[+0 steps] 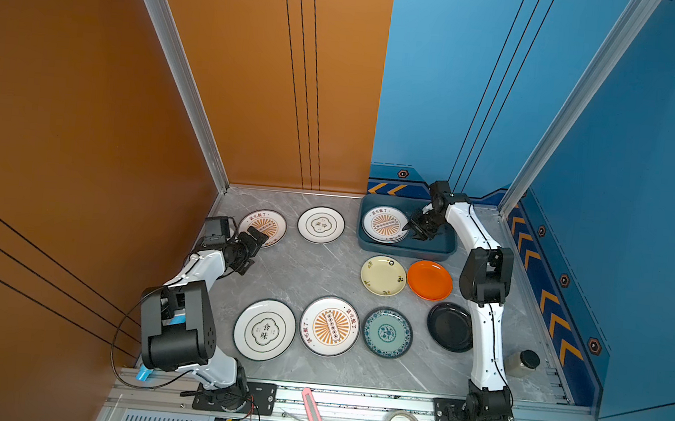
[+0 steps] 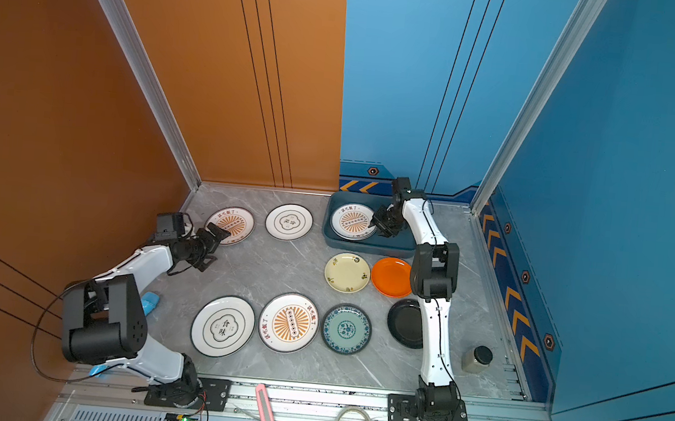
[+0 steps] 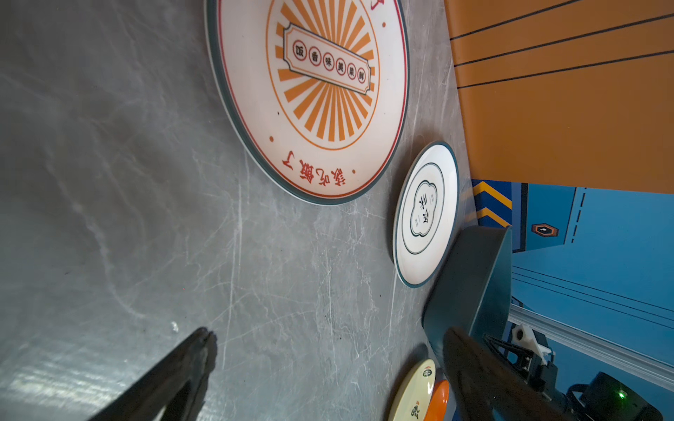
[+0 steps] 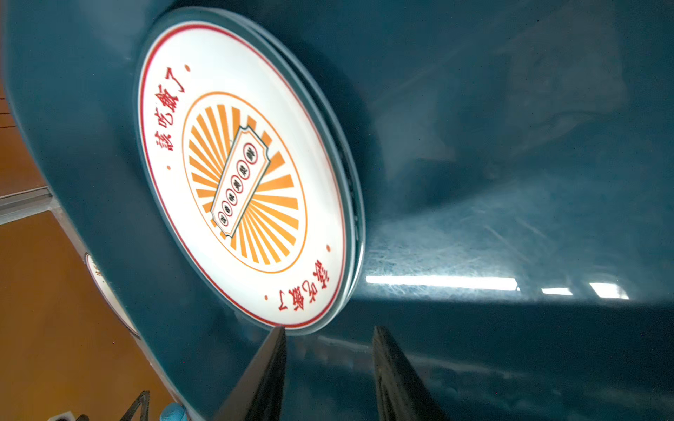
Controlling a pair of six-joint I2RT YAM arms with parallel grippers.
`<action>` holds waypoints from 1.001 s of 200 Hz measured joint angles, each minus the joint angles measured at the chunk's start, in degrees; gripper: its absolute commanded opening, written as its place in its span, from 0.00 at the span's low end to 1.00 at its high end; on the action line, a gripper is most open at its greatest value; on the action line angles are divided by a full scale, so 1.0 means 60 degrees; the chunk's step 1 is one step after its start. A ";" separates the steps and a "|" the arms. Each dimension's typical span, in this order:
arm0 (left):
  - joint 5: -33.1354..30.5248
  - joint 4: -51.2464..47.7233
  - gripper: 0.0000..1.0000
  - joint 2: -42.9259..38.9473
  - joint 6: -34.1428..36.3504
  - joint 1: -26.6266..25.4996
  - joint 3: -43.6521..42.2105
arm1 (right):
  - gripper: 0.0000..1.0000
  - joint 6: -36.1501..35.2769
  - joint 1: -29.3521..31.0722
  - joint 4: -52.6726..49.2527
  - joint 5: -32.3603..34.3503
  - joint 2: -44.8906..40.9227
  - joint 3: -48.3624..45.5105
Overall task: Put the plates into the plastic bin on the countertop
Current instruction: 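Lower the sunburst plate into the teal bin with the right gripper while left gripper withdraws, then open the right gripper and lift it from the bin while left grasps another sunburst plate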
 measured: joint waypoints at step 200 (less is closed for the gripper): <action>-0.1071 0.2659 0.69 0.2958 -0.1825 0.0073 0.0743 | 0.42 -0.0991 -0.0925 0.0237 -0.0124 -0.3508 -0.2324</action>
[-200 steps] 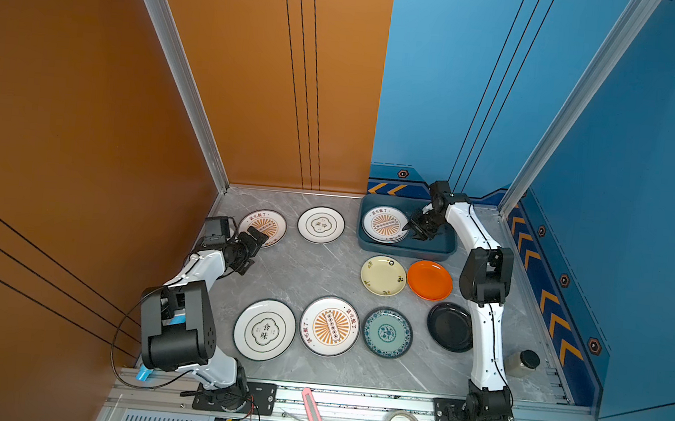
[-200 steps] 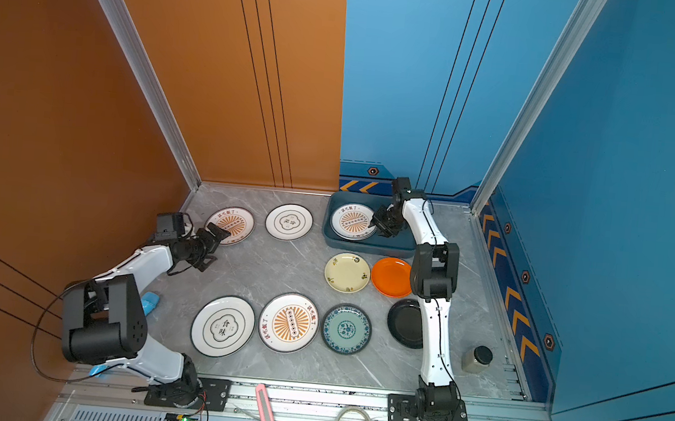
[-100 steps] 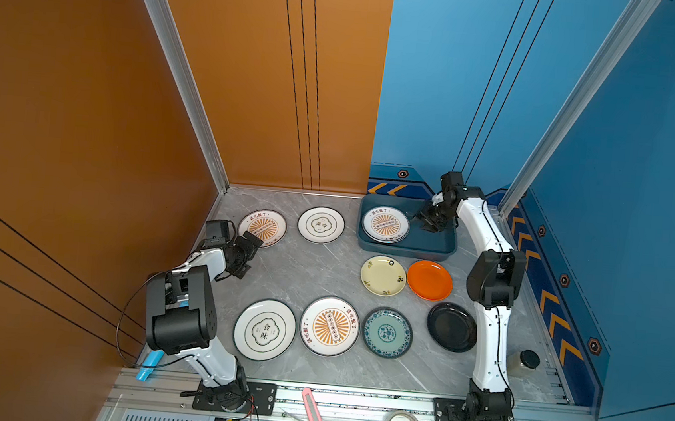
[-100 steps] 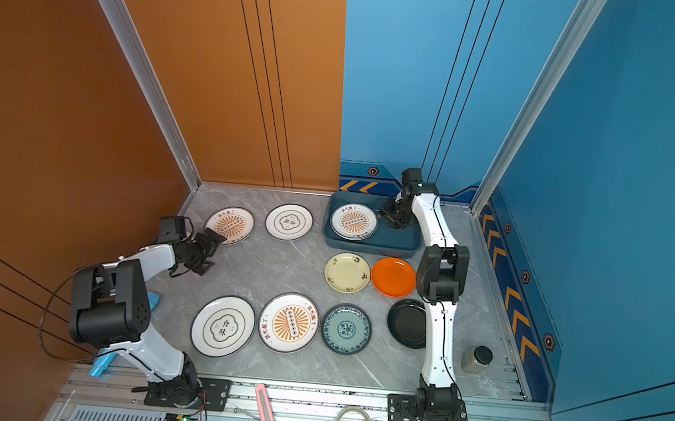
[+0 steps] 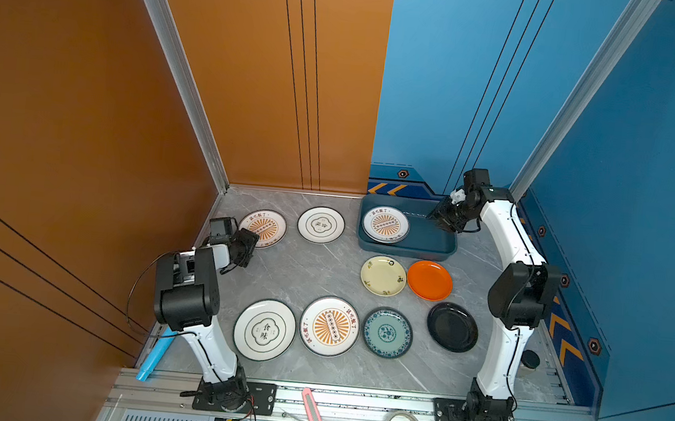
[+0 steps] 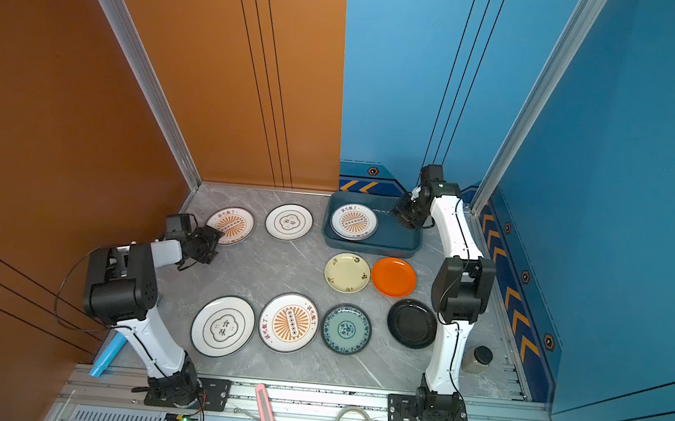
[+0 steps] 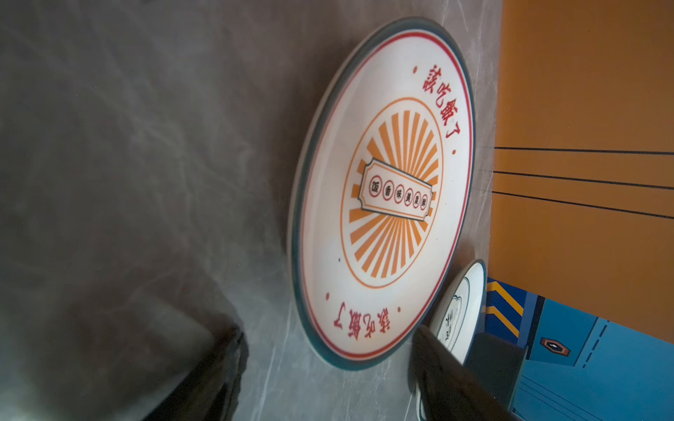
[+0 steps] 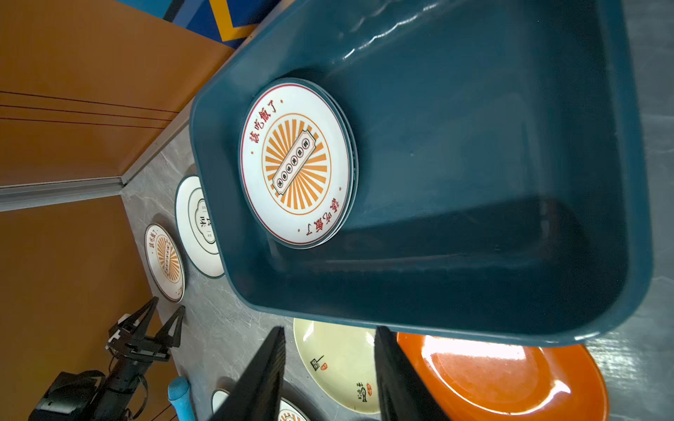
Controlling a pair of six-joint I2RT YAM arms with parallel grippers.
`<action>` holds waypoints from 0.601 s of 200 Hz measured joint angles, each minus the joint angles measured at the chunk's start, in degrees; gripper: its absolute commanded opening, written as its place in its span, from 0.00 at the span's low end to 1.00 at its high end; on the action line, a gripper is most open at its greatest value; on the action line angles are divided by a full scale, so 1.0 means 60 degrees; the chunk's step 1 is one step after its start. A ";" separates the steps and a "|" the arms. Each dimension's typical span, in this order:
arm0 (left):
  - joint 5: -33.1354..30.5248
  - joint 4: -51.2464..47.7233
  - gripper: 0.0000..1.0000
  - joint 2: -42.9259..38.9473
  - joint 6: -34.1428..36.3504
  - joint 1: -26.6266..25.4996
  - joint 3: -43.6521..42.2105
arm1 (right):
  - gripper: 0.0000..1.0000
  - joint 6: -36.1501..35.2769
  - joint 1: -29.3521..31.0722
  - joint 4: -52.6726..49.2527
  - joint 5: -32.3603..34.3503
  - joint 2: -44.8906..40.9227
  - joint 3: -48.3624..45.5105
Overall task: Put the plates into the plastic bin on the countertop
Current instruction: 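Open the right gripper and lift it from the bin while left grasps another sunburst plate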
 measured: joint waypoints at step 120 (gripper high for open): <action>0.0055 0.1206 0.27 0.1053 -0.0138 -0.0178 0.0412 | 0.41 0.0142 0.0000 0.0171 -0.0219 0.0200 0.0102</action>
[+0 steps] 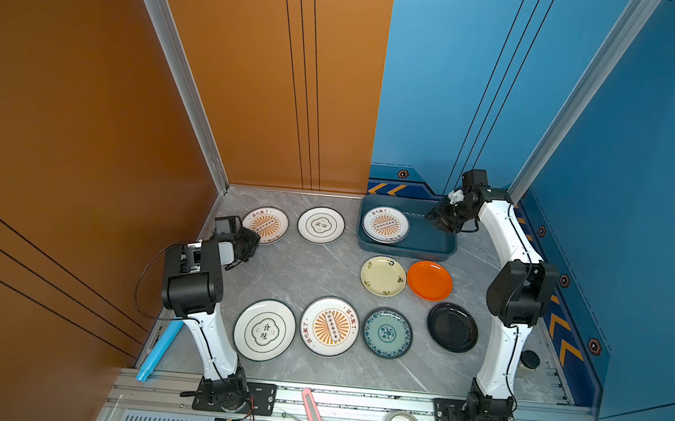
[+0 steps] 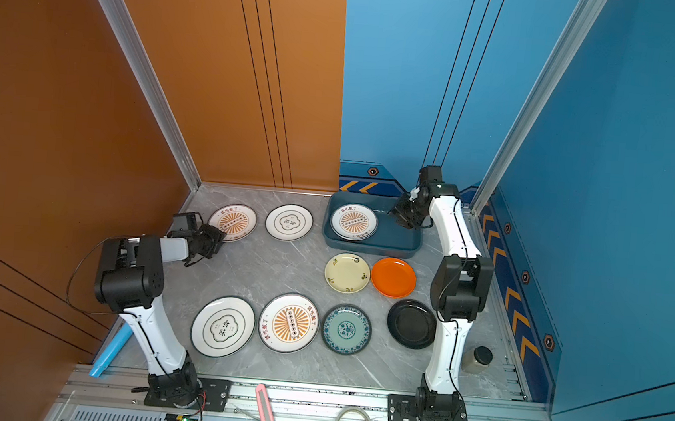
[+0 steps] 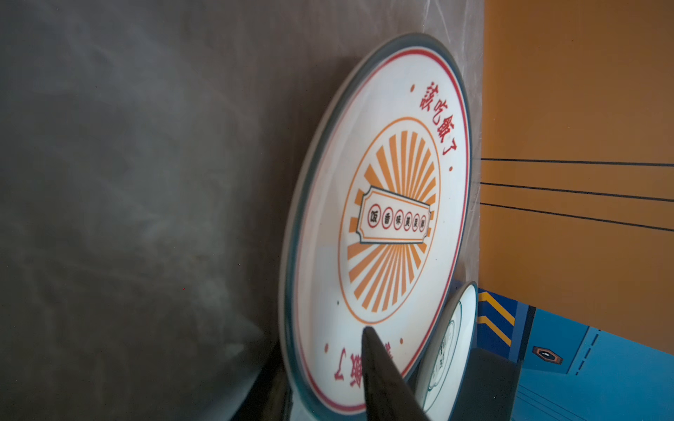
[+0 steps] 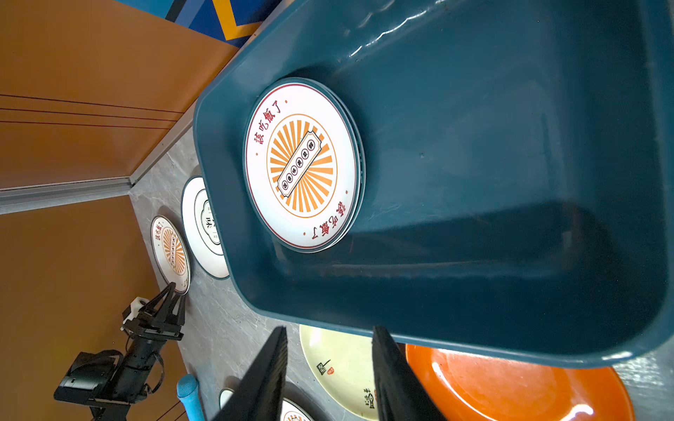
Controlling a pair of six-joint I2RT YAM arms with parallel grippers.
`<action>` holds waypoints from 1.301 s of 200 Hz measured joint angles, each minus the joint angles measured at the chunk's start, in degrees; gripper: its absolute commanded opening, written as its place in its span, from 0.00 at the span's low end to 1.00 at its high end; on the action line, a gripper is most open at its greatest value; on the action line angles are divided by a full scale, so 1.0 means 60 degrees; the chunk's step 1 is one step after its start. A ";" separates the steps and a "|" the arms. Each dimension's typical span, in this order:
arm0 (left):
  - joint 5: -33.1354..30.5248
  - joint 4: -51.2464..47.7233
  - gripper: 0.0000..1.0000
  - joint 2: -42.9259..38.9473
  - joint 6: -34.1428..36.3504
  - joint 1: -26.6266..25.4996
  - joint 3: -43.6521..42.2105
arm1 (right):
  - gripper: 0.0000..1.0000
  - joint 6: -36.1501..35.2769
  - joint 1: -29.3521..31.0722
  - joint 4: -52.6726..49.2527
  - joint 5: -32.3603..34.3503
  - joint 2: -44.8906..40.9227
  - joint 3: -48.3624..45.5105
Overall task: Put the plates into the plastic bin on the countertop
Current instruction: 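Open the right gripper and lift it from the bin while left grasps another sunburst plate, then lift the second sunburst plate upright with the left gripper toward the right gripper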
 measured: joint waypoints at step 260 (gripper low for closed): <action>0.0812 -0.2189 0.00 -0.4375 0.0415 0.0324 -0.1468 | 0.67 0.0168 0.0670 0.1348 -0.1938 -0.0066 -0.0674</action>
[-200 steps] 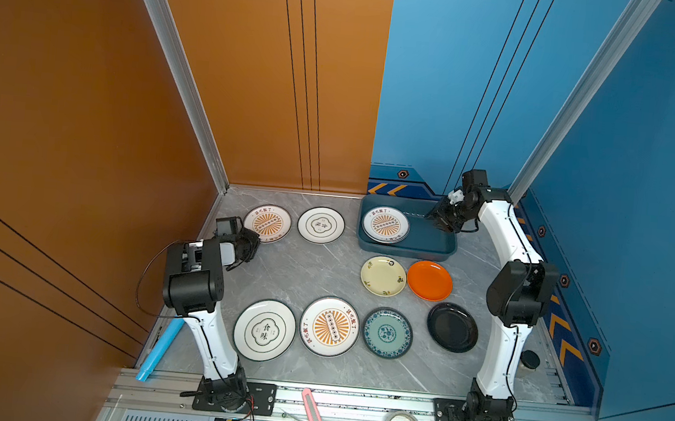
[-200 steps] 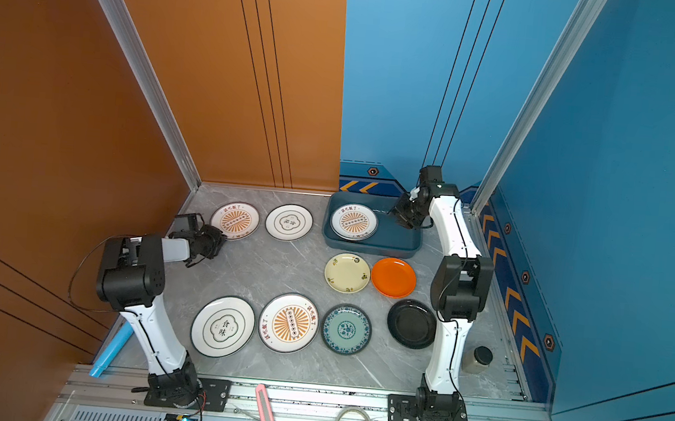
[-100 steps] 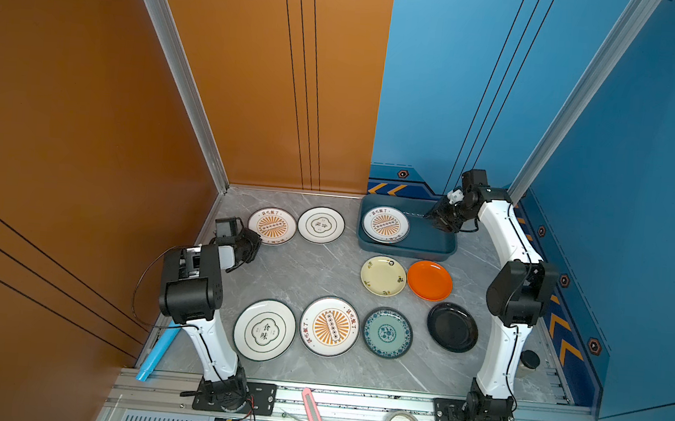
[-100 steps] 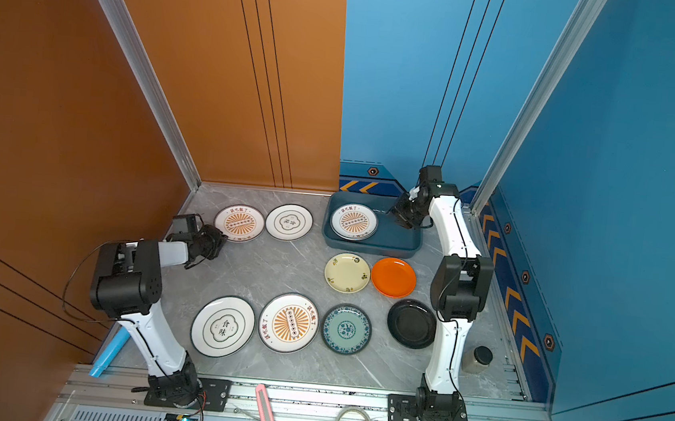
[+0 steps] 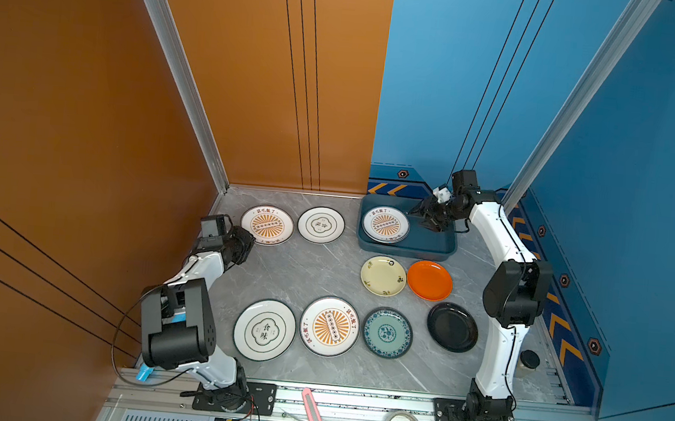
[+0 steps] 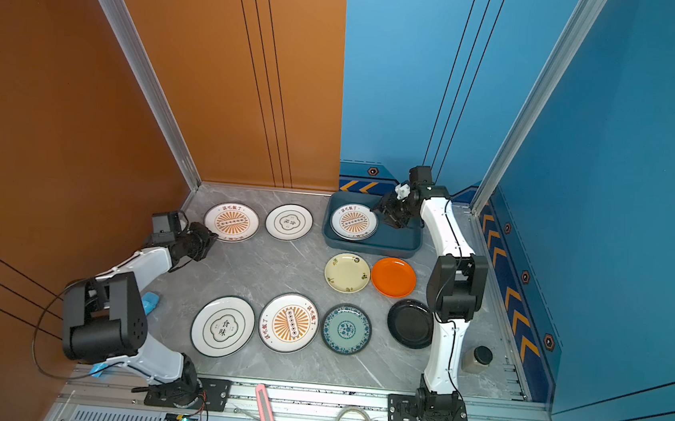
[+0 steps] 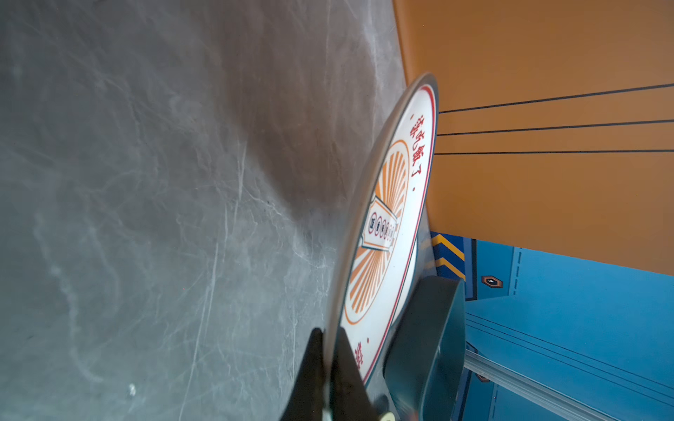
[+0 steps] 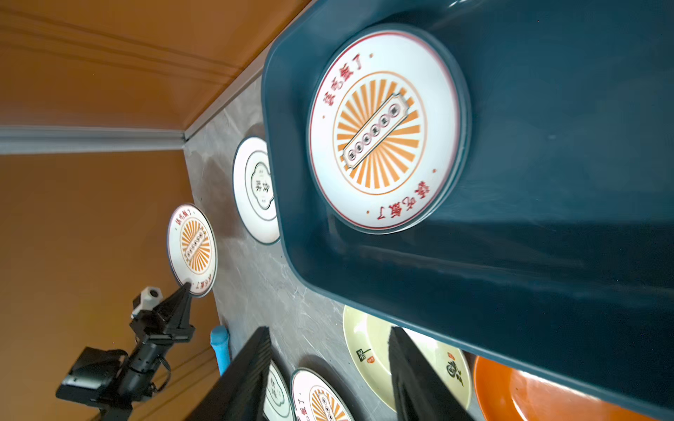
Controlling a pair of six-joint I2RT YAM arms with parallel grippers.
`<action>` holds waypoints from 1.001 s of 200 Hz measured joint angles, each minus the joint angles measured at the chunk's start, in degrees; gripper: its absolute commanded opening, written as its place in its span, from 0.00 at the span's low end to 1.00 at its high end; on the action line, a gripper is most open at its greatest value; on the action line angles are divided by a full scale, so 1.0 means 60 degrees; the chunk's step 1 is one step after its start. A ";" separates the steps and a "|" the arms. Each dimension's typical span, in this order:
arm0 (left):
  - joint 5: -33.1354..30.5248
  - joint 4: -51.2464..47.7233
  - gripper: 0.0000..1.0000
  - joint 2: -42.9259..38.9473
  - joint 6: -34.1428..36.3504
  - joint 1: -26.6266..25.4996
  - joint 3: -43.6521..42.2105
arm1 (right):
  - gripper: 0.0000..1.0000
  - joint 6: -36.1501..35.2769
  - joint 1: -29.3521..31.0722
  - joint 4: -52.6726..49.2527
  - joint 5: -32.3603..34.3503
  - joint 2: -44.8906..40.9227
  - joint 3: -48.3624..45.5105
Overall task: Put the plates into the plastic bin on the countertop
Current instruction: 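Lift the second sunburst plate upright with the left gripper toward the right gripper, then grasp the sunburst plate's edge with the right gripper from the left gripper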
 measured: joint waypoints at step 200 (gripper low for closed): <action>0.2452 -0.1373 0.00 -0.1512 -0.0149 -0.3574 0.1147 | 0.73 0.1373 0.1938 0.4455 -0.3031 -0.0903 -0.2073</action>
